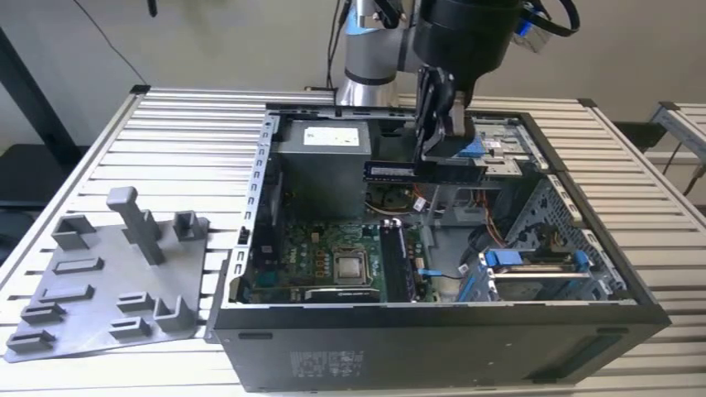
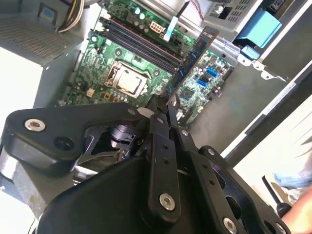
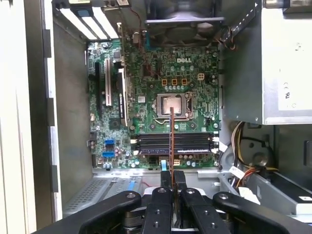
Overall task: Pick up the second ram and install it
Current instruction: 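Pick up the second ram and move it above second insertion slot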
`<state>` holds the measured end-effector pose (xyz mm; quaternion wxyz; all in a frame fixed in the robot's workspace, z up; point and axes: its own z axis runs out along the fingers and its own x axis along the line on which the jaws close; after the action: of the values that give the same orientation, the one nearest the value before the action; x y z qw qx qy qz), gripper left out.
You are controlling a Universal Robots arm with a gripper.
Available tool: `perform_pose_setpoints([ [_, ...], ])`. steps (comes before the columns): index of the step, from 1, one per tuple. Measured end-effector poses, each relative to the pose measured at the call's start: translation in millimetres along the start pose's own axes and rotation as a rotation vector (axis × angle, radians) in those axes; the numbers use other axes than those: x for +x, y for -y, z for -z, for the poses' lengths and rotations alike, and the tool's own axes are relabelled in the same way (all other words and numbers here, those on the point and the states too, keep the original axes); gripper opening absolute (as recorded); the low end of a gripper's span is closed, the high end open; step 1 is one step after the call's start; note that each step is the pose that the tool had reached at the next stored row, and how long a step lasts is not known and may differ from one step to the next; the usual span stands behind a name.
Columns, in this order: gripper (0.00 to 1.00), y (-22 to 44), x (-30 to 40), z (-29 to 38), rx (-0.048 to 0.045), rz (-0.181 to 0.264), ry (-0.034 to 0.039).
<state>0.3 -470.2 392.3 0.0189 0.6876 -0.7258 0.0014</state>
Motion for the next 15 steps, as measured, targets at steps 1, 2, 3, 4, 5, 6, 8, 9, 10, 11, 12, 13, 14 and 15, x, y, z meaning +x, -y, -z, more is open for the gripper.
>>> perform_pose_setpoints([
  [1, 0.14, -0.2, -2.1, 0.1, 0.0000, 0.000, -0.0001],
  [2, 0.14, -0.4, -4.1, 0.1, 0.0000, 0.000, 0.0000],
  [3, 0.14, -0.6, -6.2, 0.2, 0.0000, 0.000, 0.0000],
  [4, 0.14, -0.8, -8.5, 0.2, 0.0000, 0.000, -0.0001],
  [5, 0.14, -1.0, -10.7, 0.2, 0.0000, 0.000, 0.0000],
  [6, 0.14, -1.1, -12.9, 0.3, 0.0000, 0.000, 0.0000],
  [8, 0.14, -1.5, -17.4, 0.4, 0.0000, 0.000, 0.0000],
  [9, 0.14, -1.7, -19.8, 0.5, 0.0000, 0.000, 0.0000],
  [10, 0.14, -1.9, -22.1, 0.5, 0.0000, 0.000, -0.0001],
  [11, 0.14, -2.1, -24.6, 0.6, 0.0000, 0.000, -0.0001],
  [12, 0.14, -2.2, -26.9, 0.6, 0.0000, 0.000, 0.0000],
  [13, 0.14, -2.4, -29.2, 0.7, 0.0000, 0.000, 0.0000],
  [14, 0.14, -2.6, -31.5, 0.8, 0.0000, 0.000, -0.0001],
  [15, 0.14, -2.7, -33.8, 0.8, 0.0000, 0.000, 0.0000],
])
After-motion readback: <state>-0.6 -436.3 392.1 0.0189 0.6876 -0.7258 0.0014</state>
